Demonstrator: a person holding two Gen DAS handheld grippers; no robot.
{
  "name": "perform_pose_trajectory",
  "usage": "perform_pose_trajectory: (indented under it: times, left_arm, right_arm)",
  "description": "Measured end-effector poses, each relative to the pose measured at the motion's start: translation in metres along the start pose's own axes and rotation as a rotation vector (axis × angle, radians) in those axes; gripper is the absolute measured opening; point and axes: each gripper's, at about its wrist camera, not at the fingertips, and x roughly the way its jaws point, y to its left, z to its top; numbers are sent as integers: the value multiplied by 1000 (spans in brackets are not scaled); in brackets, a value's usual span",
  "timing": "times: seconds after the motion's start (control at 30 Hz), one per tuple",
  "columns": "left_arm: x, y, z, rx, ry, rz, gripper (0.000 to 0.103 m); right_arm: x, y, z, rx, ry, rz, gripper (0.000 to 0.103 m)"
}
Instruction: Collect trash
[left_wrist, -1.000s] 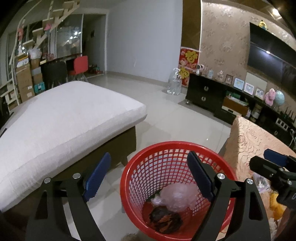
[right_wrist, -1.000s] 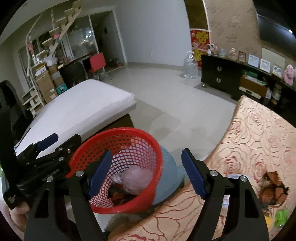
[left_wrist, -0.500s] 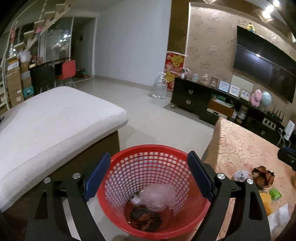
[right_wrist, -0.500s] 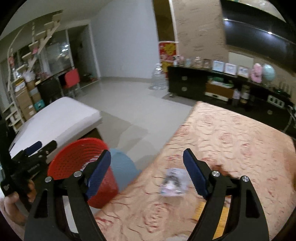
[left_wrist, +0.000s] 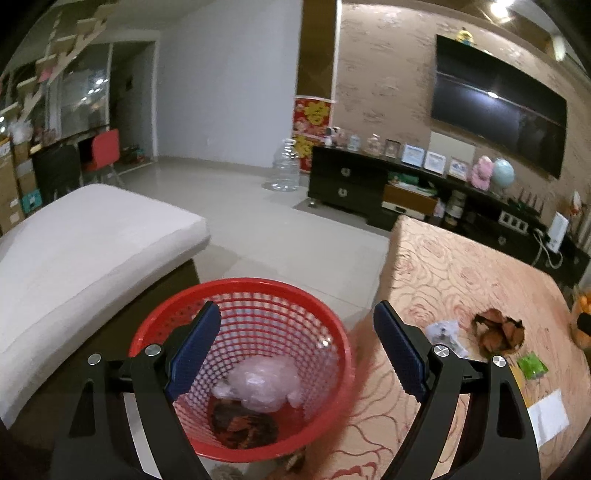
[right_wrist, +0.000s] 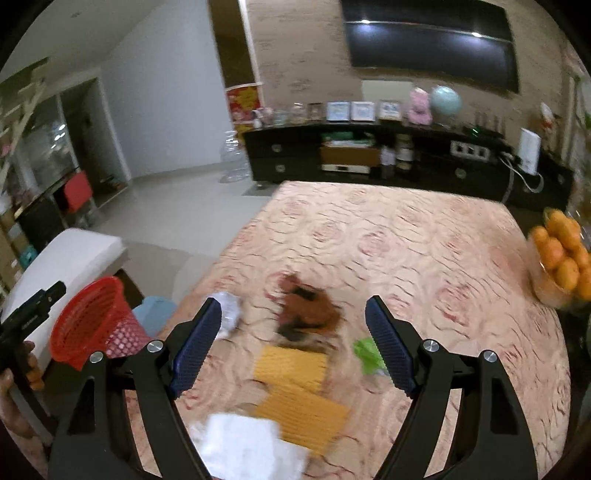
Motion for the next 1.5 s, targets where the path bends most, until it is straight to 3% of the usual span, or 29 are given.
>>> perform_pose_trajectory:
  times: [0.37,0.77,1.07,1.3,1.43,1.5]
  left_arm:
    - [22,-51,-14,55,67,-81,82]
    - [55,-121,-32,177,132,-152,82]
    - [110,-158,-44,248,217,-188,82]
    - [142,-182,-56,298,265,-229,82]
    - [154,-182,-61,277,295,-248,81]
    - [156,-181,-62,267,300,-263,76]
  right_arm:
    - [-8,-68,-13,145,9,-68,78]
    - [3,-85,-23,126,21,-100,78]
    - [20,-105,-27,163,37,-91,78]
    - [33,-111,-29,168,59,-96,78]
    - [41,-110,-32,164,78,-94,78]
    - [45,-109,-33,162,87,-92,78]
